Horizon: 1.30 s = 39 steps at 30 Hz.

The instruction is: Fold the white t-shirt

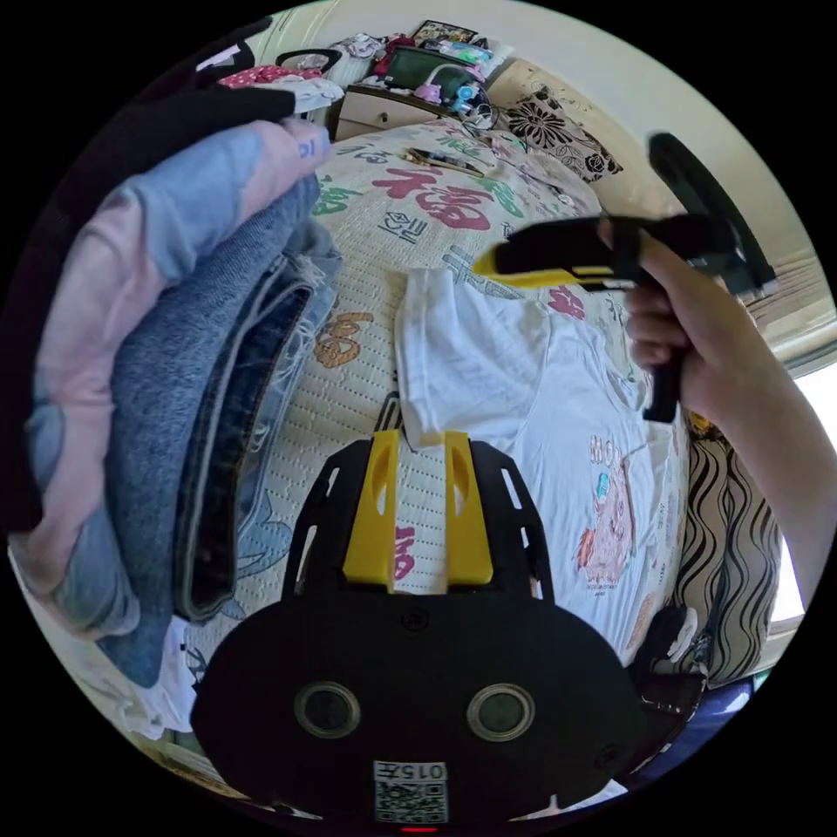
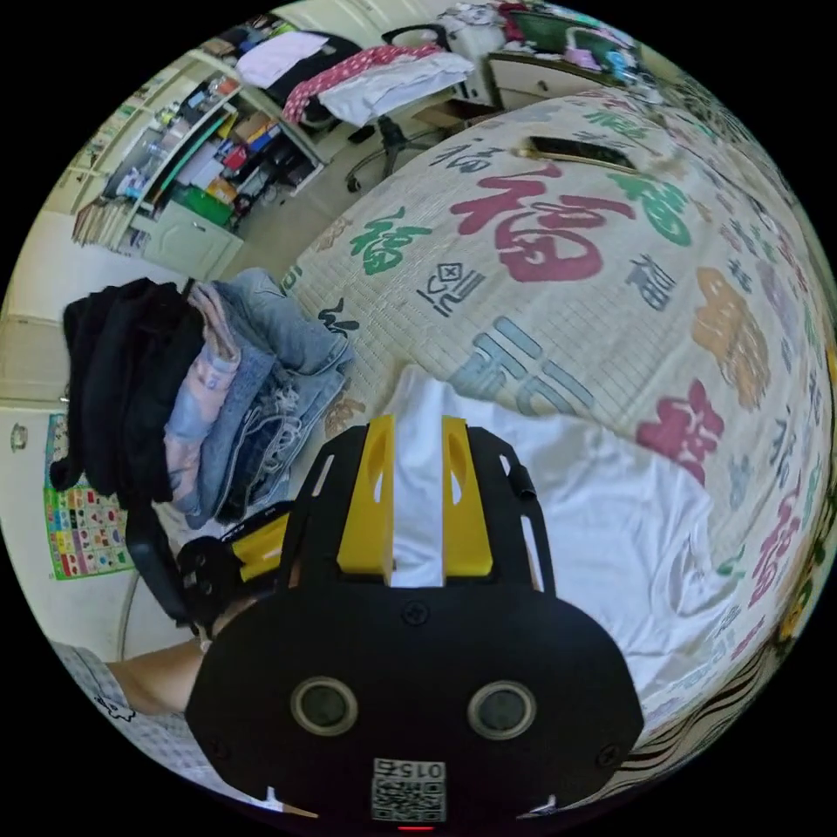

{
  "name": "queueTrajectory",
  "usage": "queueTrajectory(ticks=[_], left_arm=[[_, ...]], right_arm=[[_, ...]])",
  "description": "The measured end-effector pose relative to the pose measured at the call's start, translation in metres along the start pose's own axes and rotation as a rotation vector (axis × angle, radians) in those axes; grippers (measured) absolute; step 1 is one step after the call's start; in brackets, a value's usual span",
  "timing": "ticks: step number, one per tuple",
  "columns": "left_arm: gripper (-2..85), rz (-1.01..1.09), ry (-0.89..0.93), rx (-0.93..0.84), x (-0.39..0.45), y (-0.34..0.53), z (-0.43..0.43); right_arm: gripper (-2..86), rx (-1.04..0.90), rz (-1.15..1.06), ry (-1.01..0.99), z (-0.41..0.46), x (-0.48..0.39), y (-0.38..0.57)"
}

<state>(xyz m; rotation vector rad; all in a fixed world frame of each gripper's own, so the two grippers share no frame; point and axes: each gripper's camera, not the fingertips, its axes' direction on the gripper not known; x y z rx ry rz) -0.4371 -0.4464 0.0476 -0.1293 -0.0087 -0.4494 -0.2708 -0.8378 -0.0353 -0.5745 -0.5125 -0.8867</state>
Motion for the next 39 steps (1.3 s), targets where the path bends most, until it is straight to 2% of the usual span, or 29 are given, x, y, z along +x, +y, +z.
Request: queueTrajectory(ticks=[6,10,13,15,18,20,22,25,29,32,35,39], left_arm=[[5.2,-0.023,0.025,-0.008,-0.015,-0.002,0.004],[2.2,-0.001,0.057,0.022,-0.021,-0.001,-0.005],[1.1,0.093,0.005,0.061,-0.007,0.0,-0.02],[0.8,0.202,-0.055,0.124,0.017,0.005,-0.037],[0.7,0.333,-0.097,0.197,0.053,0.014,-0.055],[0.7,0.407,-0.098,0.22,0.076,0.019,-0.059],[0.9,0.476,-0.082,0.205,0.1,0.022,-0.054],[1.4,0.536,-0.018,0.098,0.134,0.025,-0.026],[4.0,0.517,0.002,-0.144,0.155,0.021,0.029],[6.1,0.48,0.049,-0.202,0.157,0.014,0.033],[6.6,0.466,0.1,-0.23,0.158,0.0,0.022],[6.4,0.46,0.133,-0.194,0.167,-0.024,0.021]], right_arm=[[6.5,-0.128,0.002,0.098,0.025,-0.023,-0.062],[2.4,-0.127,-0.067,0.163,0.017,-0.034,-0.073],[0.6,-0.02,-0.045,0.04,-0.013,-0.026,-0.067],[0.1,0.129,0.015,-0.116,-0.049,-0.007,-0.046],[-0.1,0.295,0.107,-0.224,-0.092,0.028,0.001],[-0.1,0.343,0.171,-0.227,-0.108,0.052,0.035],[0.1,0.343,0.246,-0.178,-0.115,0.073,0.07],[0.8,0.246,0.371,-0.099,-0.106,0.103,0.117],[3.6,0.007,0.493,-0.037,-0.074,0.131,0.152],[6.1,0.059,0.538,0.024,-0.086,0.133,0.164],[5.8,0.156,0.495,0.005,-0.104,0.125,0.164],[5.1,0.076,0.388,-0.009,-0.094,0.109,0.15]])
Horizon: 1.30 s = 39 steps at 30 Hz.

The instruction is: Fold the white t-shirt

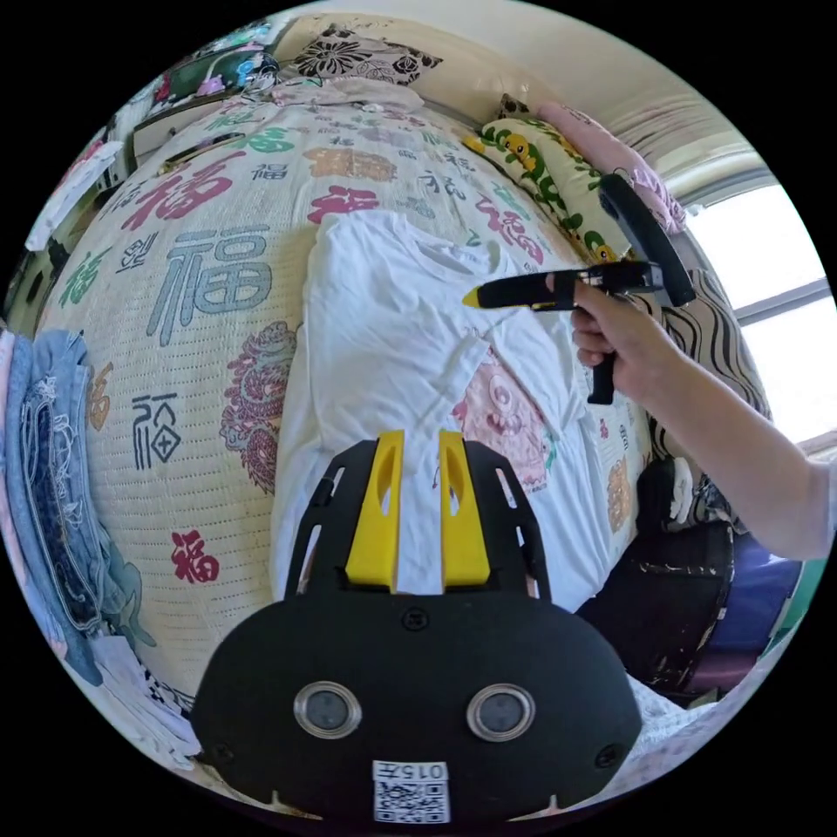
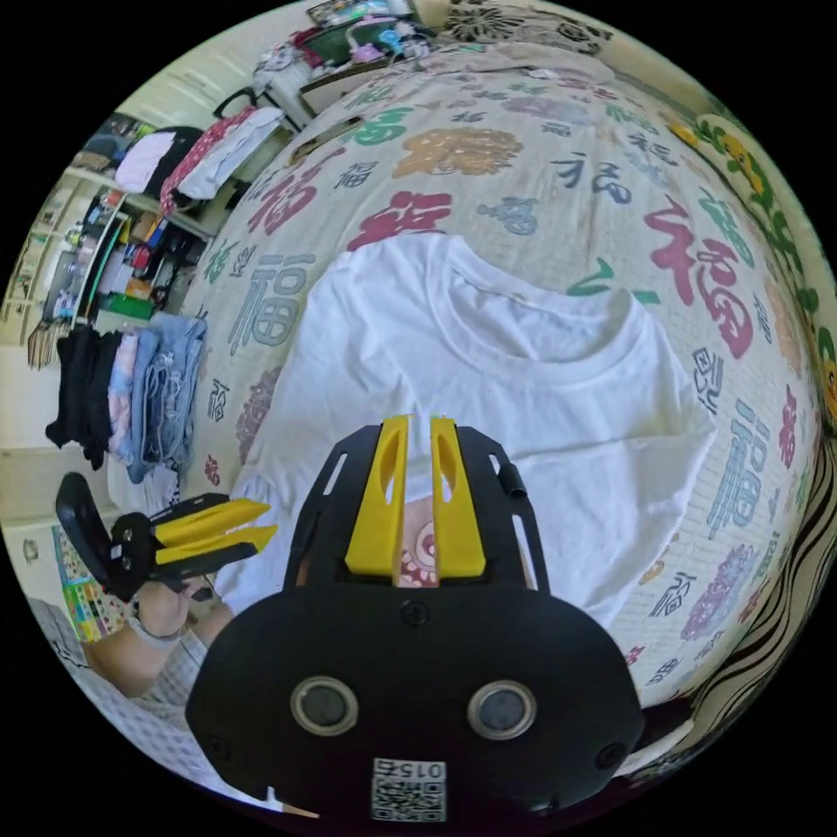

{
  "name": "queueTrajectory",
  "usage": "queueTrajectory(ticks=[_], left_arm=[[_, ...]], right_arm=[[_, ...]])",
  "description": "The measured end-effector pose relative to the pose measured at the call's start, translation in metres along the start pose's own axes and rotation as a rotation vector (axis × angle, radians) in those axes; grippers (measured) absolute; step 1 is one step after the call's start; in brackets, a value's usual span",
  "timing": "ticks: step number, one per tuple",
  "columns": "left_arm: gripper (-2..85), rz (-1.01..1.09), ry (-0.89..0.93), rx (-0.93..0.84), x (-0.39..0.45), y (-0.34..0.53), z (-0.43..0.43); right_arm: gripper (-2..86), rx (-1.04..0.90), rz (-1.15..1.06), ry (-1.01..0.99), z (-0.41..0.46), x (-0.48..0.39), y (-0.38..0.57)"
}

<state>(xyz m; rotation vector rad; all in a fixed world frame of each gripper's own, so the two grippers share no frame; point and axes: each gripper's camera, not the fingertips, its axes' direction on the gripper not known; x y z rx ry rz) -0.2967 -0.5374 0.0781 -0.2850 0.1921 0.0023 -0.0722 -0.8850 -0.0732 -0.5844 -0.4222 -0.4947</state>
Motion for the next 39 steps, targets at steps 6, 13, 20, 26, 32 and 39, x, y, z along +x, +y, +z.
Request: queueTrajectory(ticks=[6,13,20,26,32,39], left_arm=[[6.0,0.103,-0.105,-0.152,0.009,-0.021,0.04],[6.2,0.195,-0.091,-0.191,0.026,-0.042,0.024],[7.7,0.419,-0.179,-0.01,0.035,-0.143,-0.031],[9.4,0.461,-0.176,-0.145,0.023,-0.252,0.011],[9.7,0.431,-0.272,-0.279,0.027,-0.268,0.06],[1.1,0.457,-0.285,-0.298,0.042,-0.261,0.046]], right_arm=[[4.7,-0.076,-0.11,0.137,0.015,-0.018,0.019],[3.9,-0.113,-0.144,0.128,0.011,-0.007,0.049],[6.5,0.137,-0.076,0.115,-0.068,0.072,0.063],[9.3,0.038,-0.039,0.266,-0.076,0.138,0.041],[9.0,-0.081,-0.009,0.257,-0.047,0.157,0.043],[1.4,-0.08,-0.072,0.301,-0.054,0.152,0.077]])
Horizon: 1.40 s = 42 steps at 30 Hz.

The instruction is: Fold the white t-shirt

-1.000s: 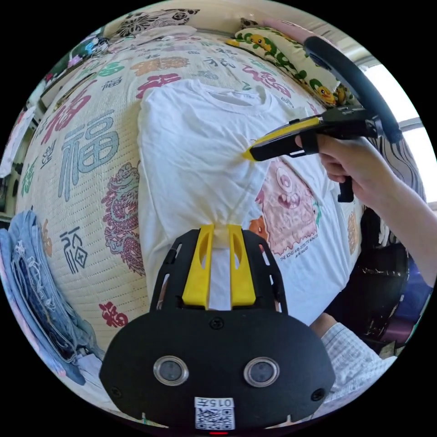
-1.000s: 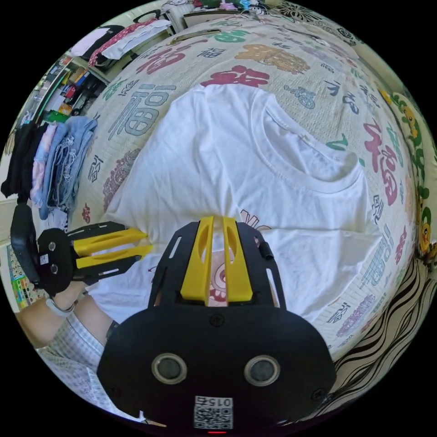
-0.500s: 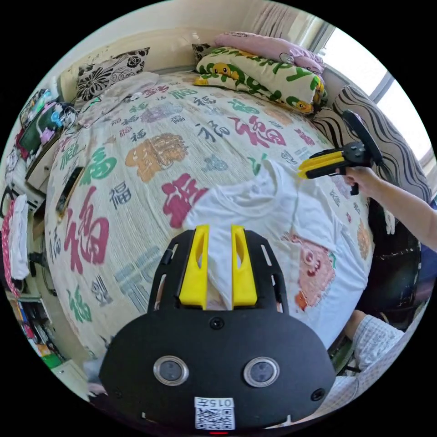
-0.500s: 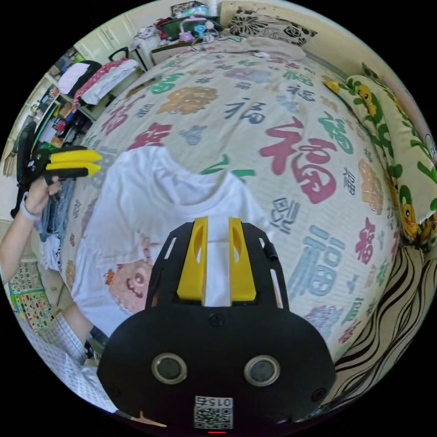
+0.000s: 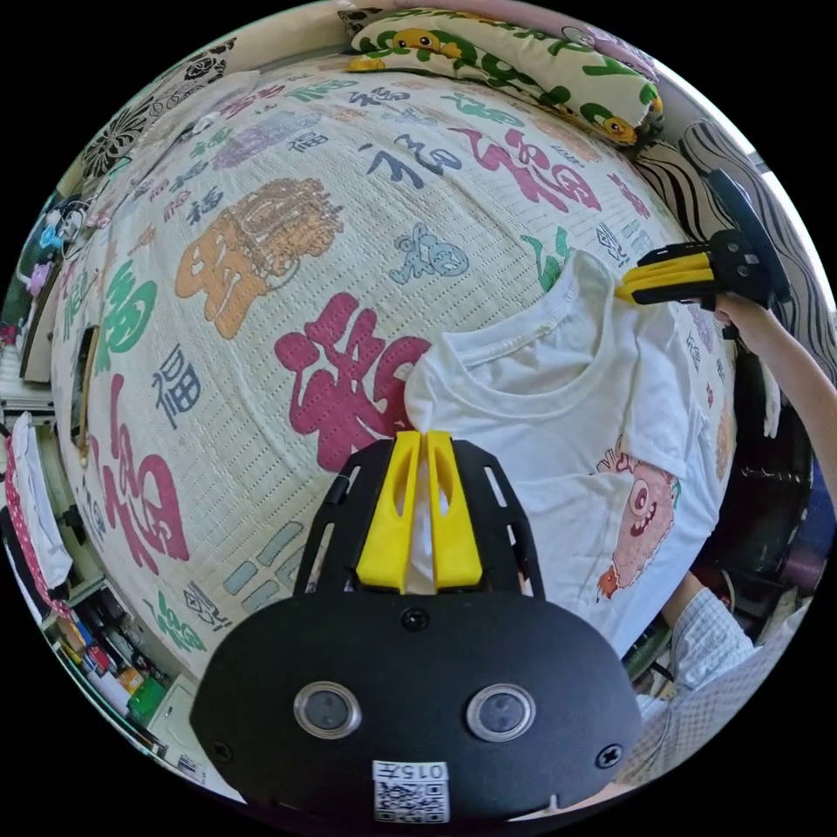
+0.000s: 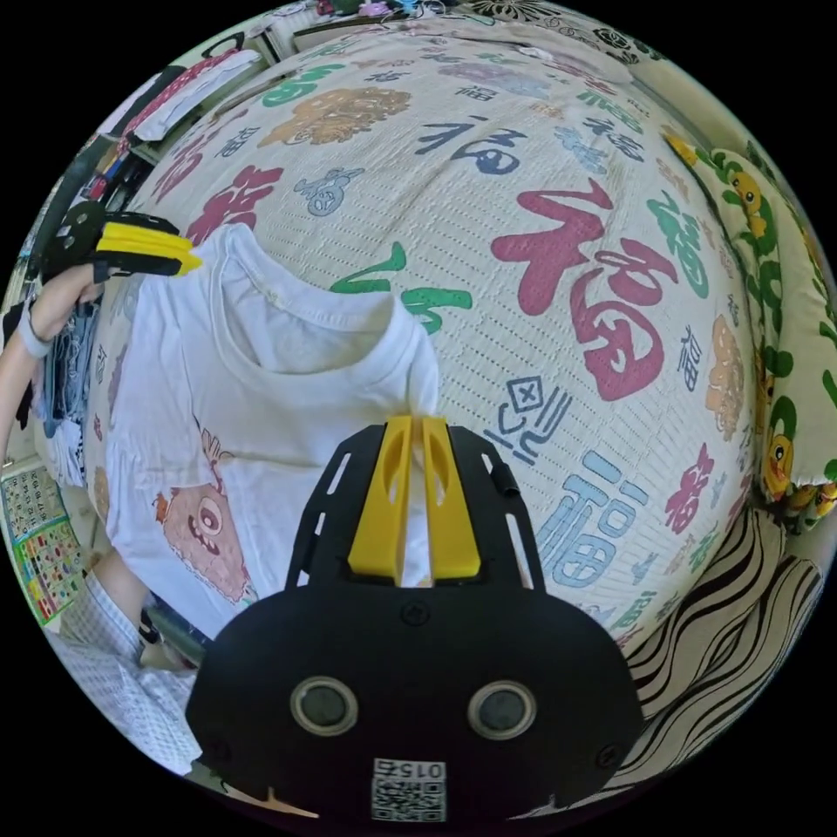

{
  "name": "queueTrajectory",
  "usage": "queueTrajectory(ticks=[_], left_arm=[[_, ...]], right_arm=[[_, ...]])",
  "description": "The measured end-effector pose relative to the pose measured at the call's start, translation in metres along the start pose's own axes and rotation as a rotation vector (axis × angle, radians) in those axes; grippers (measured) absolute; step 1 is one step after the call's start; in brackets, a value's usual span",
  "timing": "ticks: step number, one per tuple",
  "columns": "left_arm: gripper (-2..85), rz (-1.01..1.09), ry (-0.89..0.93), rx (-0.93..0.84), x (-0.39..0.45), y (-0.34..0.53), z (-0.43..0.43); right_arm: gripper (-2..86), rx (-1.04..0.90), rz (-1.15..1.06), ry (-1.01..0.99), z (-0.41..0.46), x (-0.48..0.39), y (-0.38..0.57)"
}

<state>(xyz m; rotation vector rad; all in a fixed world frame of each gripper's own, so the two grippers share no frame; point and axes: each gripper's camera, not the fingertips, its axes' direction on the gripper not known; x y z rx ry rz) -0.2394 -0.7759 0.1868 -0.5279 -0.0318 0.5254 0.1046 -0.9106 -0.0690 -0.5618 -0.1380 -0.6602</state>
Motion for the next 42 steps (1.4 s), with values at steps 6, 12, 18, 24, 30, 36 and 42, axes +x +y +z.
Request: queueTrajectory(ticks=[6,12,18,24,30,36,42], left_arm=[[0.3,0.024,-0.126,0.089,0.017,-0.014,-0.046],[0.1,-0.008,-0.246,0.213,0.02,-0.028,-0.08],[0.1,0.025,-0.263,0.345,0.027,0.001,-0.095],[0.2,0.066,-0.062,0.417,0.062,0.139,-0.086],[0.2,-0.01,0.121,0.254,0.125,0.274,-0.03],[0.1,-0.096,0.162,0.115,0.16,0.343,0.025],[0.3,-0.083,0.153,0.089,0.166,0.363,0.052]], right_arm=[[0.1,0.053,0.036,0.071,-0.026,0.022,0.019],[0.1,0.16,0.118,0.177,-0.049,0.049,0.037],[0.7,0.253,0.13,0.12,-0.055,0.064,0.082],[0.8,0.312,-0.013,-0.096,-0.031,0.025,0.215],[0.9,0.186,0.022,-0.274,0.026,-0.037,0.338],[0.8,0.028,0.036,-0.292,0.096,-0.08,0.395],[1.4,-0.008,-0.025,-0.26,0.127,-0.086,0.41]])
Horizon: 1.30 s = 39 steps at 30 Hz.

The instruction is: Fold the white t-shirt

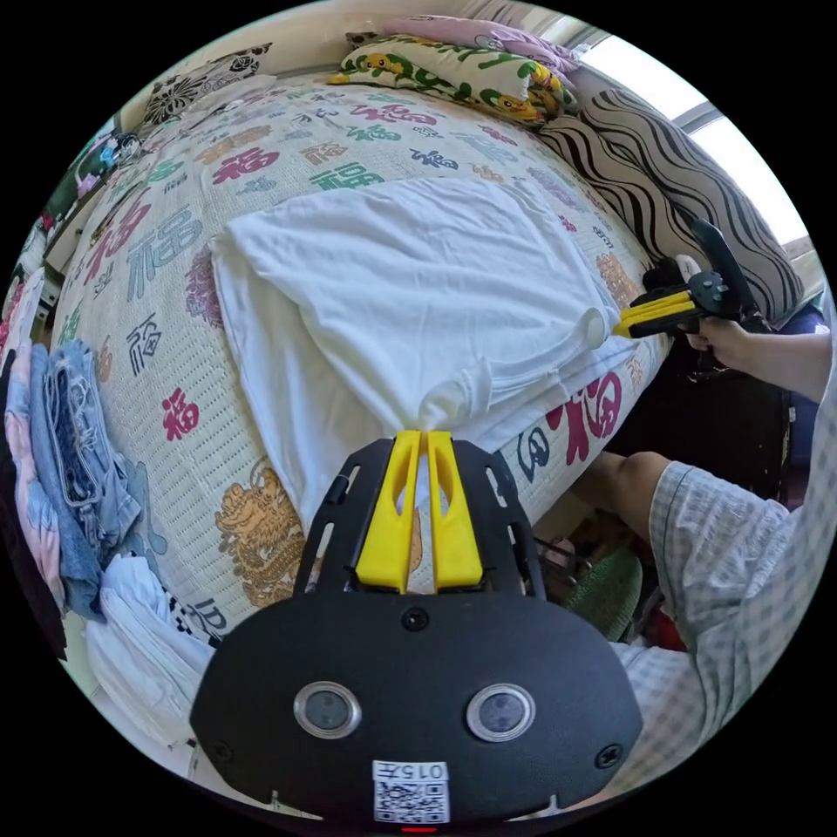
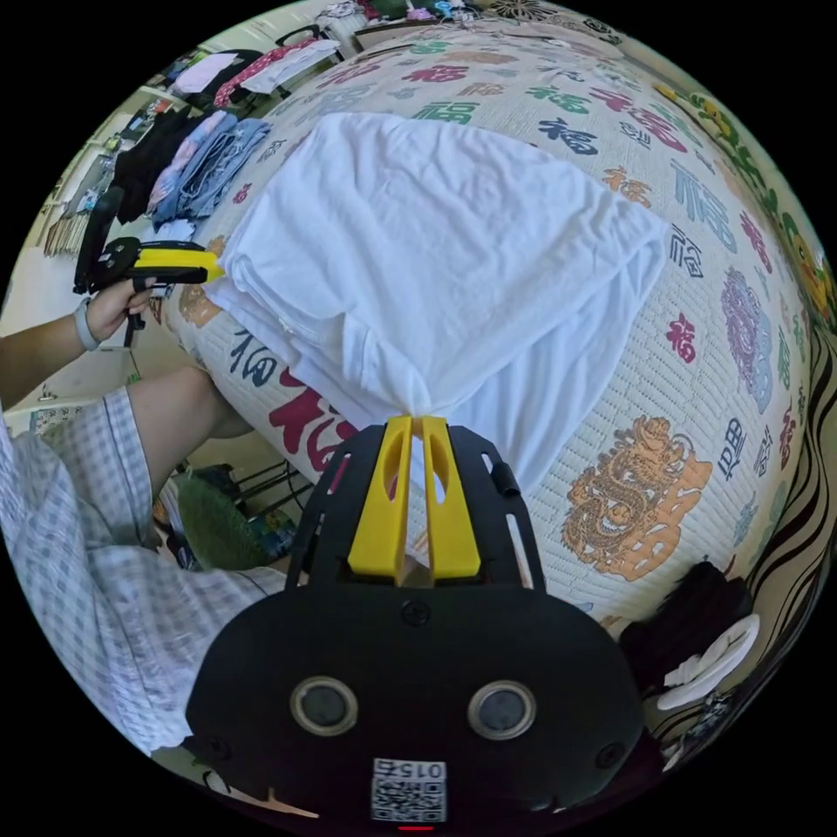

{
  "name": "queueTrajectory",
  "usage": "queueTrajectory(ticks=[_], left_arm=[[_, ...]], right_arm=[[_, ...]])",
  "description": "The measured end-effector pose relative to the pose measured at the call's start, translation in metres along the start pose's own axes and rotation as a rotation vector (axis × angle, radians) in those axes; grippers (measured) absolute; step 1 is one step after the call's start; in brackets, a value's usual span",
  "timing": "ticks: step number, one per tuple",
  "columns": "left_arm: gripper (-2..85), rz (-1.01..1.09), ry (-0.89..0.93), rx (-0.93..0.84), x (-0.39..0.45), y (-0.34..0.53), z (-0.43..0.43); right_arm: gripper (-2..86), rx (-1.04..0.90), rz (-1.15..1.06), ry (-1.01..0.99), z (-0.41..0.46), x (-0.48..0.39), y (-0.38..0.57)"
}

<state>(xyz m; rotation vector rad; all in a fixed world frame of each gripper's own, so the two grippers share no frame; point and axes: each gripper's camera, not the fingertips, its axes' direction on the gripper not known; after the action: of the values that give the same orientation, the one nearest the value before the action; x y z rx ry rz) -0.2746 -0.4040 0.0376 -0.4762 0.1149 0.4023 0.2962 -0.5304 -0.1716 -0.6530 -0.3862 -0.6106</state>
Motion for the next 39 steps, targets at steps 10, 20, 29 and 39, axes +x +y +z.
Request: queueTrajectory(ticks=[10,20,29,39], left_arm=[[-0.1,-0.193,0.032,0.047,-0.013,0.008,-0.012],[-0.4,-0.201,0.109,-0.196,-0.02,0.002,0.062],[6.2,-0.478,0.094,0.209,-0.144,-0.062,0.008],[1.0,-0.532,0.018,0.2,-0.182,-0.085,0.051]], right_arm=[[0.0,0.086,0.126,-0.028,-0.005,0.012,0.009],[-0.2,-0.127,0.121,-0.199,0.064,0.013,-0.016],[6.3,0.269,0.549,-0.163,-0.012,0.142,-0.075],[0.3,0.172,0.699,-0.198,0.004,0.182,-0.122]])
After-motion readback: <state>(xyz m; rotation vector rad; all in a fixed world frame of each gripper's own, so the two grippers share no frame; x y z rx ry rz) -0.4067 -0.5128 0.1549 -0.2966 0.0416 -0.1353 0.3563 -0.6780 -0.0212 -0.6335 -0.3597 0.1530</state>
